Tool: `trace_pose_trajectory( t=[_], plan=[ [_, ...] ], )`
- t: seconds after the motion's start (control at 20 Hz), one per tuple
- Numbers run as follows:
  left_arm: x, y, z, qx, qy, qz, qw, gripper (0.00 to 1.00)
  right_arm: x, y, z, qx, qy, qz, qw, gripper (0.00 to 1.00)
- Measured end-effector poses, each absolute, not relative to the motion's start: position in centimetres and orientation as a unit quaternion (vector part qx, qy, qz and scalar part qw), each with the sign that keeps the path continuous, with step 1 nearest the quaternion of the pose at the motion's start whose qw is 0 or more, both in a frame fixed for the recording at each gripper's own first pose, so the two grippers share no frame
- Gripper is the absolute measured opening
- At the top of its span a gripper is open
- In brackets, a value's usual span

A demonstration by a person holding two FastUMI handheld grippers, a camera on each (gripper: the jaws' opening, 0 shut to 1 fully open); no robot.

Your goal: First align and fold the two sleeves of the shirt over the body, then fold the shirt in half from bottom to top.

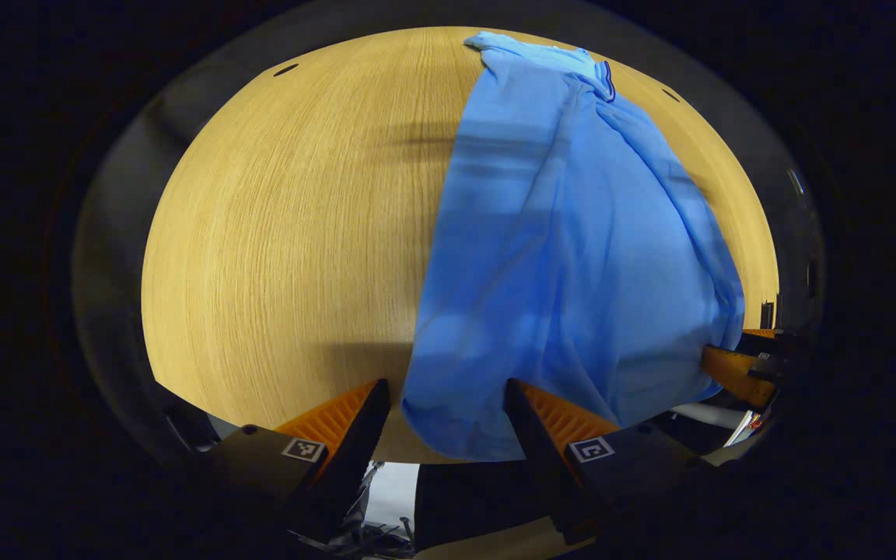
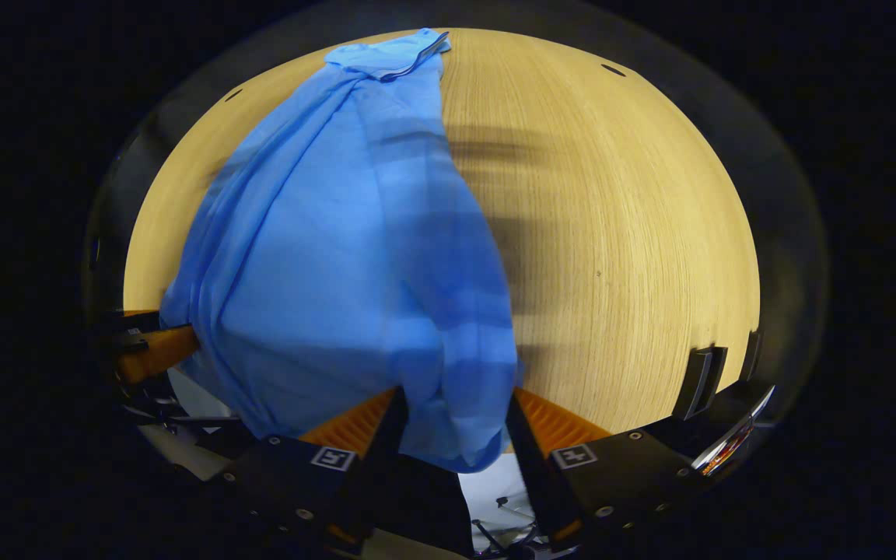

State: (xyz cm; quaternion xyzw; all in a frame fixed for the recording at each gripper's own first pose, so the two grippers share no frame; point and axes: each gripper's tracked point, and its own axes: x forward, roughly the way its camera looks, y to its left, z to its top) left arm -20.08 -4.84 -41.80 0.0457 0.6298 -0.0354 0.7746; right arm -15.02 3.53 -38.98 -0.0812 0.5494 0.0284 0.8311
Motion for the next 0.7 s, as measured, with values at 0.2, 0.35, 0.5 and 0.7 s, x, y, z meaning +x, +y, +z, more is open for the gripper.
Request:
trace_pose_trajectory(
  t=[0.2,0.35,0.5,0.7],
  plan=[
    [-19.9,-5.3,-41.7,0.034,0.63,-0.032,0.775,0.45,-14.8,2.3,-39.0,-0.045,0.55,-0.002,0.834,0.15],
    [-19.9,-5.6,-41.9,0.02,0.633,-0.039,0.773,0.09,-14.9,2.9,-39.1,-0.028,0.558,0.013,0.829,0.02],
    [-20.6,-5.2,-41.8,-0.008,0.627,-0.043,0.777,0.09,-15.3,3.6,-38.9,-0.025,0.565,0.03,0.824,0.01],
    [-19.5,-5.3,-41.0,-0.017,0.628,-0.042,0.777,0.04,-14.4,4.4,-37.2,-0.012,0.558,0.038,0.829,0.01]
  ],
)
